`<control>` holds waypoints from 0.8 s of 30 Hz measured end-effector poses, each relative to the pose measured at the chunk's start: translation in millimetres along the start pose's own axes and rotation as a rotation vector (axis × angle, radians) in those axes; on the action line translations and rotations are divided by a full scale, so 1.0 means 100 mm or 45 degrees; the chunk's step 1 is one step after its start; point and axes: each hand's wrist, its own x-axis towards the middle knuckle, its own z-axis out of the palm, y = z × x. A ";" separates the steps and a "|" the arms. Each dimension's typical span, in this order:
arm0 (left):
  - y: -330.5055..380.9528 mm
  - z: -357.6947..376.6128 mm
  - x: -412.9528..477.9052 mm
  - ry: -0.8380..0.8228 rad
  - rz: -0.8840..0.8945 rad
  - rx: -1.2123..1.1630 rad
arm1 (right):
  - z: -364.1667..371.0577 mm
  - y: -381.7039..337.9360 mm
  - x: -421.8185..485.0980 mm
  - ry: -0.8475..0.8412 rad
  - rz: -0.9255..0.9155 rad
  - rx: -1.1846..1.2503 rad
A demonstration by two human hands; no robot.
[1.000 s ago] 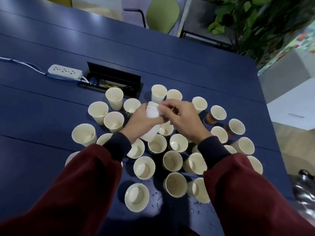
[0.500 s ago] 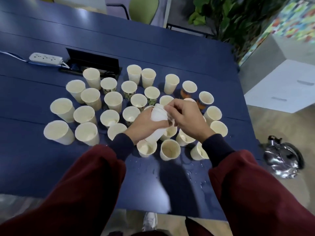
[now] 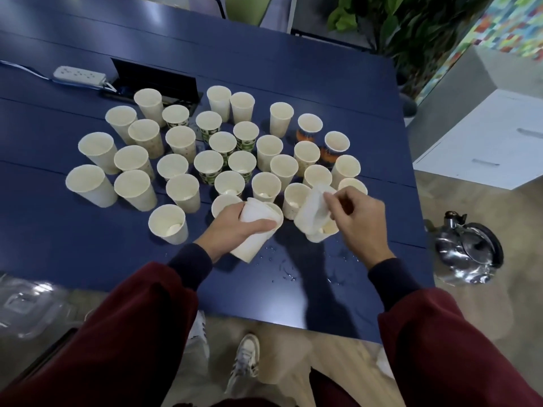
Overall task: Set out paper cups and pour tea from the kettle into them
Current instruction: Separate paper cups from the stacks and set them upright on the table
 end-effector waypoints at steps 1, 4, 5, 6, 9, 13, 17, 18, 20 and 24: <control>-0.03 0.01 -0.03 -0.020 -0.024 0.009 | 0.02 0.05 -0.09 -0.054 -0.046 -0.028; -0.12 0.02 -0.11 -0.086 -0.094 0.051 | 0.16 0.17 -0.33 -0.235 -0.141 -0.111; -0.14 0.02 -0.14 -0.093 -0.100 0.051 | 0.22 0.21 -0.40 -0.286 -0.147 -0.136; -0.16 0.01 -0.17 -0.093 -0.104 0.044 | 0.28 0.25 -0.45 -0.329 -0.149 -0.156; -0.23 0.00 -0.23 -0.089 -0.117 0.053 | 0.45 0.37 -0.56 -0.424 -0.147 -0.200; -0.38 0.02 -0.31 -0.085 -0.161 0.113 | 0.53 0.41 -0.69 -0.451 -0.145 -0.248; -0.48 0.01 -0.28 -0.051 -0.142 0.244 | 0.50 0.20 -0.71 -0.314 -0.190 -0.187; -0.49 0.00 -0.27 -0.046 -0.131 0.268 | 0.49 0.11 -0.71 -0.285 -0.212 -0.143; -0.47 0.00 -0.26 -0.049 -0.110 0.326 | 0.52 -0.10 -0.72 -0.306 -0.245 -0.015; -0.46 0.01 -0.26 -0.099 -0.055 0.361 | 0.69 -0.41 -0.79 -0.545 -0.177 0.155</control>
